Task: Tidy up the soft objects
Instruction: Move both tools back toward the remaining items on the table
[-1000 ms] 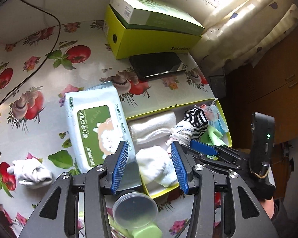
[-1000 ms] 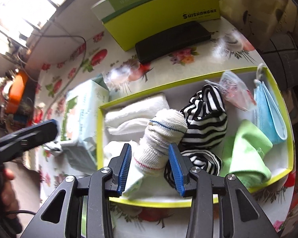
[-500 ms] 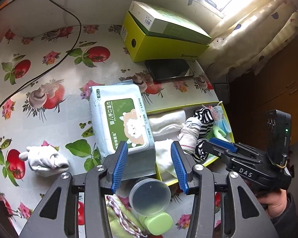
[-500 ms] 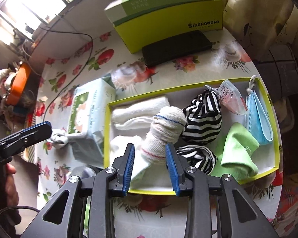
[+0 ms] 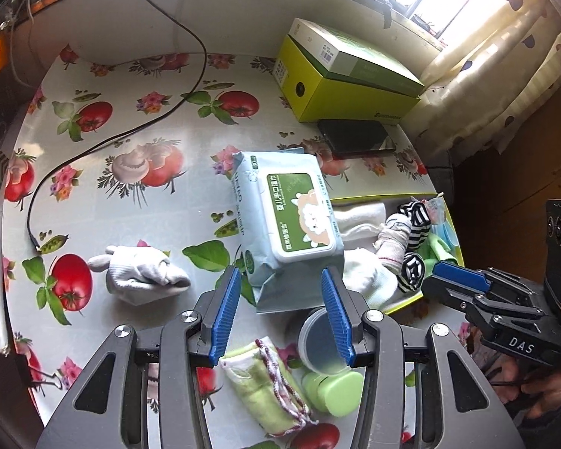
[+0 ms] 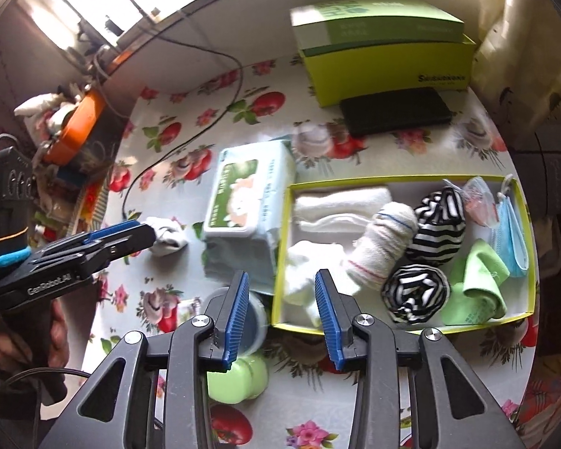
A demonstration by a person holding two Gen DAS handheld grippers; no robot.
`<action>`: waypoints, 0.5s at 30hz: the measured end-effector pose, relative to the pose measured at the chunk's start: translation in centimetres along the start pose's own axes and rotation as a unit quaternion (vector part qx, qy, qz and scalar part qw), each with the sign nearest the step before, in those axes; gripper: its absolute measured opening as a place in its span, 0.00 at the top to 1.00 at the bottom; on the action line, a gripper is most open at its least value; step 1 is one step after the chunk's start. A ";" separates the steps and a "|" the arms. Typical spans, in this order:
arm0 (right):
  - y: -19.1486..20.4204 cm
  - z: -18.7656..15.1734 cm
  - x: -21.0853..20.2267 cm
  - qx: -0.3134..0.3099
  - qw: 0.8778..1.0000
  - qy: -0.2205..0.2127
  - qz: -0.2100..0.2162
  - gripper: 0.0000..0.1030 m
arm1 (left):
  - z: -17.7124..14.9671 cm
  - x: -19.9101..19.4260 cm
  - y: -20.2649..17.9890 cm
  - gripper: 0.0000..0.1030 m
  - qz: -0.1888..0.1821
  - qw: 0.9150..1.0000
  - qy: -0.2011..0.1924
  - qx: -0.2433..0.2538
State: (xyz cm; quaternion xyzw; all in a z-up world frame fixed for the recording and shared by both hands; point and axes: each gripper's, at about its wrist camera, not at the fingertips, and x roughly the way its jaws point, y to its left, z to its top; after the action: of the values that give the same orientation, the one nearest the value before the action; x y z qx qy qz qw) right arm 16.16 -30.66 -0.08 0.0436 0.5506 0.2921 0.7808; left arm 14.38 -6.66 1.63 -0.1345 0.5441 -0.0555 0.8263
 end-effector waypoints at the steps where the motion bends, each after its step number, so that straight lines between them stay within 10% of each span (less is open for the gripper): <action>1: 0.6 0.0 0.0 -0.007 1.000 0.001 0.002 0.64 | -0.2 -0.2 0.3 0.55 0.004 1.000 -0.001 -0.001; 15: 5.7 -0.5 0.2 -0.060 0.998 0.017 0.013 0.60 | -3.4 -0.9 3.5 0.55 -0.004 0.999 0.011 -0.041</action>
State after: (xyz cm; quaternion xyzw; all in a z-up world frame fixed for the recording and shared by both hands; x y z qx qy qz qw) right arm 13.43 -25.98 1.72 -0.0011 0.5446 0.3349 0.7689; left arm 10.74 -3.65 0.19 -0.1701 0.5544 -0.0375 0.8138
